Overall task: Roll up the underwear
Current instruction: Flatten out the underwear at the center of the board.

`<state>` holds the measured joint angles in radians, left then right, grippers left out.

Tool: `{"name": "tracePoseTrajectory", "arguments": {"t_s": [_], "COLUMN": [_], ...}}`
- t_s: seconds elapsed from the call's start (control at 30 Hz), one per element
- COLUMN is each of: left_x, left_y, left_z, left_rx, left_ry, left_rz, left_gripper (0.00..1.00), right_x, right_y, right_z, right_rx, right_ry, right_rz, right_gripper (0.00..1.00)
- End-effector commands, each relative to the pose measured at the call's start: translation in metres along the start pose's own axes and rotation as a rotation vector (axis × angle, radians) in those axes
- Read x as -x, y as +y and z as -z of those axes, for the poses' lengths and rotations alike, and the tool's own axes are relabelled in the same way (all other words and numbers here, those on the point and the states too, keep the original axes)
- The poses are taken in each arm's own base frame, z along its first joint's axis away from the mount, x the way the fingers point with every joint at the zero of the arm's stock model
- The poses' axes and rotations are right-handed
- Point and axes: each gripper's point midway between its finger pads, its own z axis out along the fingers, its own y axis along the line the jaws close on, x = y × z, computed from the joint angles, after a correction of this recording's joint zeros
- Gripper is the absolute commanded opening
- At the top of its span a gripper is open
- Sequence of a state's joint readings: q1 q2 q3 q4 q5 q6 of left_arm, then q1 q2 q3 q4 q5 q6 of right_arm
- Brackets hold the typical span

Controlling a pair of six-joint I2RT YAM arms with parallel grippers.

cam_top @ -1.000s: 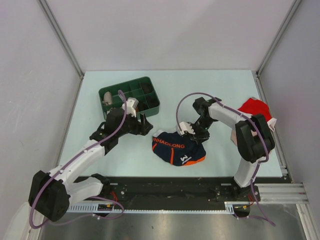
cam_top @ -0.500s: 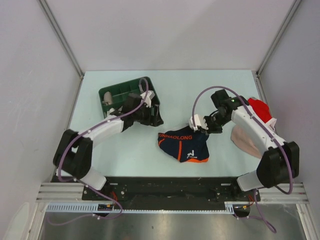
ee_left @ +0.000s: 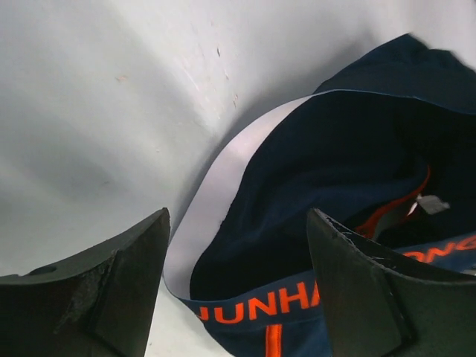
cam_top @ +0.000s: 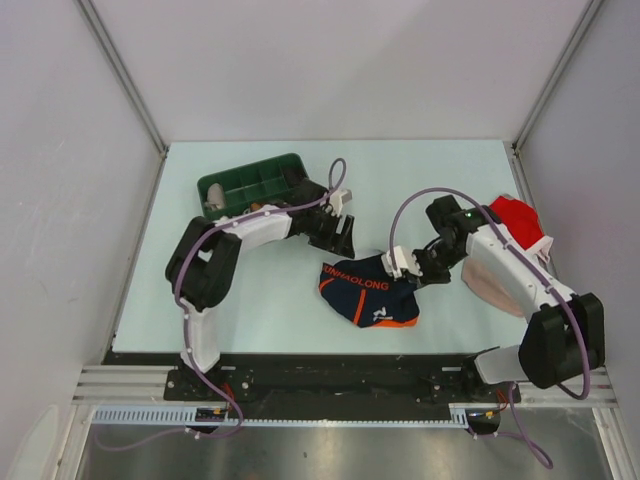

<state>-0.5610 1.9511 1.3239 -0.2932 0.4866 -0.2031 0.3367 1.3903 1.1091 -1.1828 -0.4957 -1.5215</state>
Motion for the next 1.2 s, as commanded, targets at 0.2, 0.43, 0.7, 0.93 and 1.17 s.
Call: {"name": "tracePoseTrajectory", "arguments": {"t_s": [0.2, 0.43, 0.7, 0.93, 1.17], "left_x": [-0.018, 0.013, 0.008, -0.011, -0.021], "left_y": [-0.003, -0.026, -0.017, -0.018, -0.037], "left_z": [-0.011, -0.012, -0.03, -0.041, -0.036], "left_rx": [0.031, -0.004, 0.026, -0.035, -0.176], "left_ry": [0.102, 0.043, 0.103, 0.19, 0.222], "left_rz": [-0.081, -0.168, -0.187, -0.188, -0.209], "left_gripper": [0.78, 0.79, 0.78, 0.65, 0.13], "right_x": [-0.02, -0.022, -0.02, -0.02, -0.023], "right_y": [0.081, 0.089, 0.088, 0.089, 0.087], "right_z": [-0.023, -0.031, -0.03, -0.029, -0.027], "right_rx": [0.144, 0.135, 0.123, 0.119, 0.105], "right_ry": [0.014, 0.006, 0.0, -0.003, 0.01], "right_rz": [-0.002, -0.017, -0.014, -0.016, -0.02], "right_gripper": [0.01, 0.01, 0.01, 0.01, 0.01]}}
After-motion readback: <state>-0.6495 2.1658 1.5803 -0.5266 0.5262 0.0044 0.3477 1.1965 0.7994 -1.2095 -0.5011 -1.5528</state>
